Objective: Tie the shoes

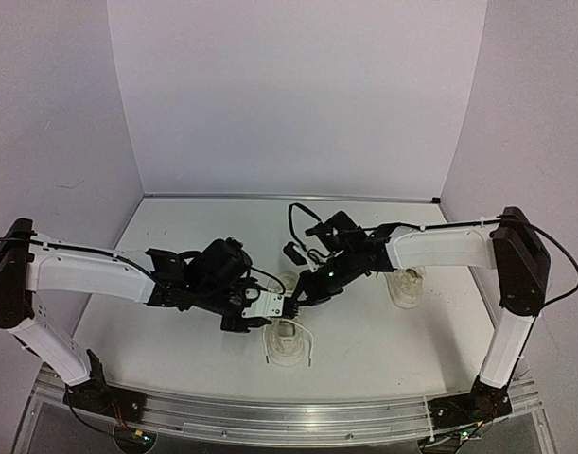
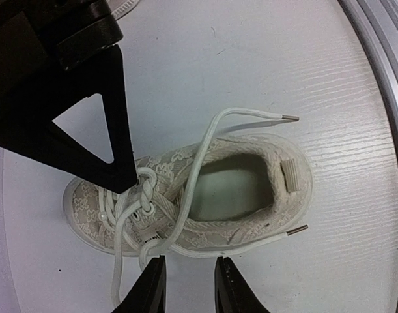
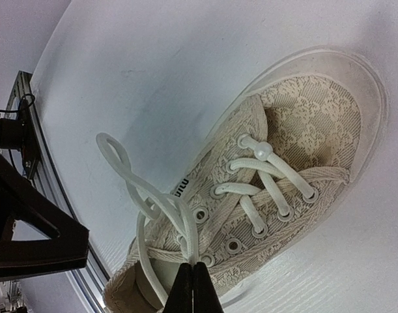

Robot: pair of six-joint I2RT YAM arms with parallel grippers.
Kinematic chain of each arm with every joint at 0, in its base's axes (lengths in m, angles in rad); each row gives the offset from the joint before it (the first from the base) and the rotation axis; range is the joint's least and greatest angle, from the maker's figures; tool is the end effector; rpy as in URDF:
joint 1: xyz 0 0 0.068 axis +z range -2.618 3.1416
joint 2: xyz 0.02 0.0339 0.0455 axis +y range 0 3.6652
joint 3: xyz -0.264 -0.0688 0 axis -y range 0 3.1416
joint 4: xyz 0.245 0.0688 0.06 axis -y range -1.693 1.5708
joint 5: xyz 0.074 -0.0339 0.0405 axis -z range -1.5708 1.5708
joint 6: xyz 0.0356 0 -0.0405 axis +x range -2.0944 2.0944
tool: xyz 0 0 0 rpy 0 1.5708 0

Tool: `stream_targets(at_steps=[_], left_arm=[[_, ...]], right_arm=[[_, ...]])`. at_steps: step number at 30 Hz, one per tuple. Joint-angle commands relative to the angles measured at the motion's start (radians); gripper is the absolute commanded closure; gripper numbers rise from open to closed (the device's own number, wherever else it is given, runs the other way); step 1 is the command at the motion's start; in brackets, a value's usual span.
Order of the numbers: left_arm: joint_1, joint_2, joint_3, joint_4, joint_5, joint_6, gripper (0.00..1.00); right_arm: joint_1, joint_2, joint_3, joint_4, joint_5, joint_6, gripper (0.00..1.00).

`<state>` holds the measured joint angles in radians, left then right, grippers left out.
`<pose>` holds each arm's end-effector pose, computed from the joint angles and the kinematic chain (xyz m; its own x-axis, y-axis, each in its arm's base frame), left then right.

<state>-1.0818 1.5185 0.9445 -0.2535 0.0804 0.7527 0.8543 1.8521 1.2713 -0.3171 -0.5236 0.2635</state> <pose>0.1471 -0.2826 0.2139 0.3666 0.7617 -0.5343 0.8973 -0.1376 0.4195 0.2469 0.3106 0.2009 -0.7193 -0.4824 -0.4999 -0.6944 0.4758 0.5398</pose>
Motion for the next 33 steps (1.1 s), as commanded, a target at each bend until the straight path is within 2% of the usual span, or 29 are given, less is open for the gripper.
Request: stream_targets(at_steps=[1,14,33], left_arm=[[-0.007,0.038,0.066,0.005,-0.014,0.068,0.74],[-0.006,0.136,0.094,0.022,-0.08,0.112,0.76],[-0.004,0.131,0.094,0.058,-0.148,0.143,0.75]], right_arm=[[0.004,0.016,0.036,0.022,-0.015,0.003,1.0],[0.004,0.022,0.044,0.021,-0.023,0.005,1.0],[0.004,0.027,0.048,0.021,-0.036,0.006,1.0]])
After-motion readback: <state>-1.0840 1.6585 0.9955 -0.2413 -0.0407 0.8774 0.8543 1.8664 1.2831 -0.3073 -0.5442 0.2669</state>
